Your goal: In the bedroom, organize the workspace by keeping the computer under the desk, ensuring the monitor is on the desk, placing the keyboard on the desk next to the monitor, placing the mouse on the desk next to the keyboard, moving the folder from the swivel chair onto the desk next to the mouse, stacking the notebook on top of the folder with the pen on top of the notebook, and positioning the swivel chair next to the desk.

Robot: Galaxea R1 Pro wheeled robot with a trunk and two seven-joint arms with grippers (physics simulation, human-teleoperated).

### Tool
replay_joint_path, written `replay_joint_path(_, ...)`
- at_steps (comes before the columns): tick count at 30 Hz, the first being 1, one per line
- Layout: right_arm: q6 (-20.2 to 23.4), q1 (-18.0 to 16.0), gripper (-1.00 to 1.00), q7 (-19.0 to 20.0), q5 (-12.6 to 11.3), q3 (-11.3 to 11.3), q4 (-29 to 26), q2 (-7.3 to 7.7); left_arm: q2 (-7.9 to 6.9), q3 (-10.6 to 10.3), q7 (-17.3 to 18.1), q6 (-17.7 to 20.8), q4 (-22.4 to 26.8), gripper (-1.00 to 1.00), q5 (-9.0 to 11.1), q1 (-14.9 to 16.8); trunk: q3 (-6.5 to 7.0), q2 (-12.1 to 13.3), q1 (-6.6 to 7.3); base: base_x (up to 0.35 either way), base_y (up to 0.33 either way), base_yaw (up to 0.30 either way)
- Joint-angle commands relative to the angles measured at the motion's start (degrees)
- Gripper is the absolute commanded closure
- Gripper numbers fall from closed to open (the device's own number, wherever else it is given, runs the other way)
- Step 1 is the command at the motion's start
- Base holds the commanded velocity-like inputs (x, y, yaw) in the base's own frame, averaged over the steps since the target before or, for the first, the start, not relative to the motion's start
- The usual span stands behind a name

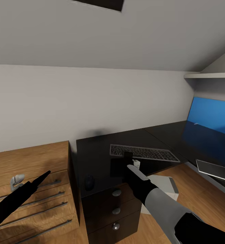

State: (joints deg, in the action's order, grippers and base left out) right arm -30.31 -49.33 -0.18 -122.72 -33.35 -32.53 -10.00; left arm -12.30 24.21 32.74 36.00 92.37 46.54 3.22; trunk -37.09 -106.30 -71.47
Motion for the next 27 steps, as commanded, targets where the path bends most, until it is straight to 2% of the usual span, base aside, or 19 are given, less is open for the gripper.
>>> replay_joint_path(1,-0.31,-0.07,1.0,-0.1,-0.22,-0.22,0.01,0.0,0.0,-0.05,0.05,0.43,0.0,-1.0,0.31,0.04,-0.06,-0.03,0.01,0.0,0.0,0.0)
replay_joint_path(27,-0.52,-0.07,1.0,-0.18,-0.24,-0.04,0.09,0.0,0.0,-0.22,0.05,0.46,0.0,-1.0,0.29,0.04,-0.06,-0.03,0.01,0.0,0.0,0.0)
